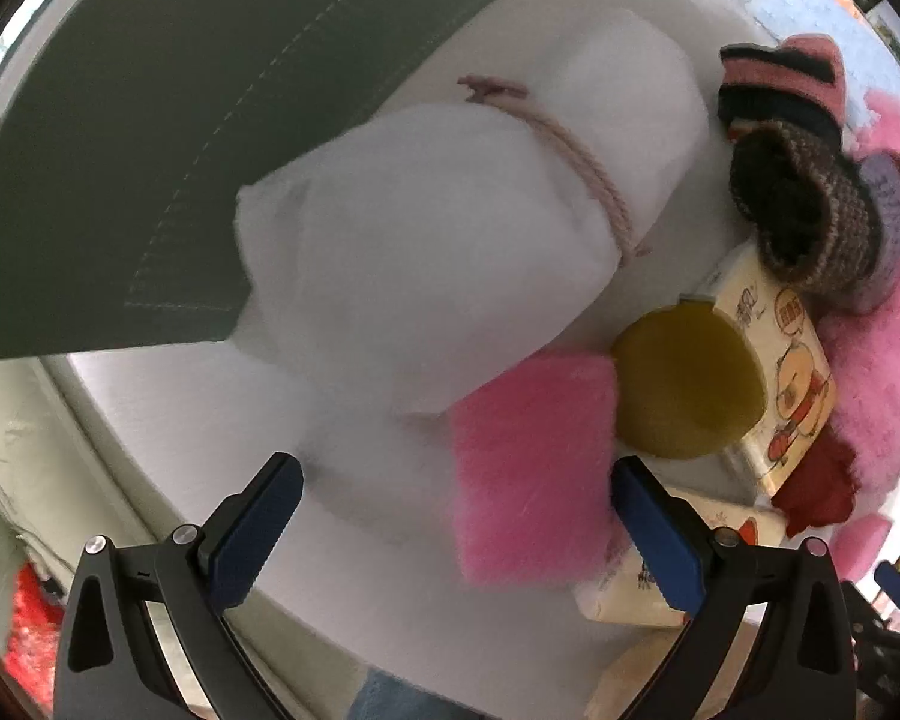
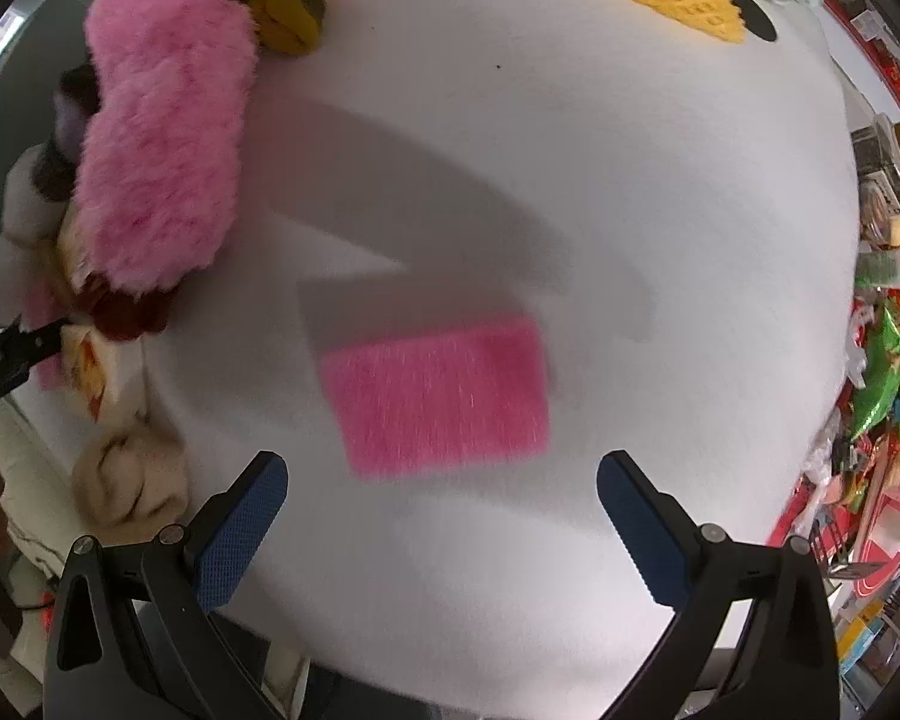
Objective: Organize soft objects
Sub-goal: 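Grasp a pink sponge with the left tool while the right tool grasps another pink sponge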
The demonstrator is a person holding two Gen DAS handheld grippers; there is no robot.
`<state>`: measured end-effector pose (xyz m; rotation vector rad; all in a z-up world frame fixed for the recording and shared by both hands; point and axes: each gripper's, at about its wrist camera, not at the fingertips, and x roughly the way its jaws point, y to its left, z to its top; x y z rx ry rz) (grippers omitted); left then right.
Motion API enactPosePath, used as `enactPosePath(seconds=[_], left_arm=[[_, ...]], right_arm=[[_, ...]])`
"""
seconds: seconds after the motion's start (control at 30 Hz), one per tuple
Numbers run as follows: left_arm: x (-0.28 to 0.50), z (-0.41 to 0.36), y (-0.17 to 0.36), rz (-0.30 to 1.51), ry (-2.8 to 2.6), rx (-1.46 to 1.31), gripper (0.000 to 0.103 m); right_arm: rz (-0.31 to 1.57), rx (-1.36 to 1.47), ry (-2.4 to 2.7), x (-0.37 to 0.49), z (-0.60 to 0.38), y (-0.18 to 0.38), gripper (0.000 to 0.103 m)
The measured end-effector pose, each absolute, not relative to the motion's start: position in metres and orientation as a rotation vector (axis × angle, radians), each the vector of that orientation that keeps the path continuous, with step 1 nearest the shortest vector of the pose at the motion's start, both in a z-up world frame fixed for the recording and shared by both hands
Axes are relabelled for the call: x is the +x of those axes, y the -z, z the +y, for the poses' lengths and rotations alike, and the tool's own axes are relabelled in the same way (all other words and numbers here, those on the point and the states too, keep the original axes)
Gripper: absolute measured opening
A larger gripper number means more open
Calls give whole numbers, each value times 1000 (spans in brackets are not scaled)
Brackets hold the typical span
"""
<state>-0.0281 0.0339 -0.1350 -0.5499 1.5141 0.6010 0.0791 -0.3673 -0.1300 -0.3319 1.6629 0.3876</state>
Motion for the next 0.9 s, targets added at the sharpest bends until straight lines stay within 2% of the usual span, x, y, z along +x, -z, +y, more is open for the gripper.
enactPosePath(seconds=[0.27,0.43,0.6,0.63,0.7,0.73,0.77,0.8,0.83,0.9], left_arm=[[-7,30,134,1497,-577,-554,103],[-18,28,134,1455,-587,-540,103],[-26,32,121,1523,-613,-570,103],[-26,31,119,1529,-612,-564,100],[-25,25,113,1524,-571,-567,85],[-25,21,109,1529,-558,-554,73],[-25,17,106,1535,-544,-539,60],[-25,12,101,1541,-525,-514,52],[-26,9,99,1548,-511,-502,45],[-32,5,97,1577,-487,-522,45]], right_arm=[[1649,-409,-385,101,-362,148,103],[1626,-422,-382,114,-360,133,103],[1631,-432,-393,99,-342,129,103],[1649,-431,-388,99,-343,131,103],[1664,-418,-372,101,-345,127,97],[1663,-411,-370,99,-349,124,94],[1657,-406,-369,104,-348,119,85],[1650,-404,-370,105,-350,114,73],[1646,-403,-374,105,-350,109,74],[1675,-382,-379,105,-353,104,73]])
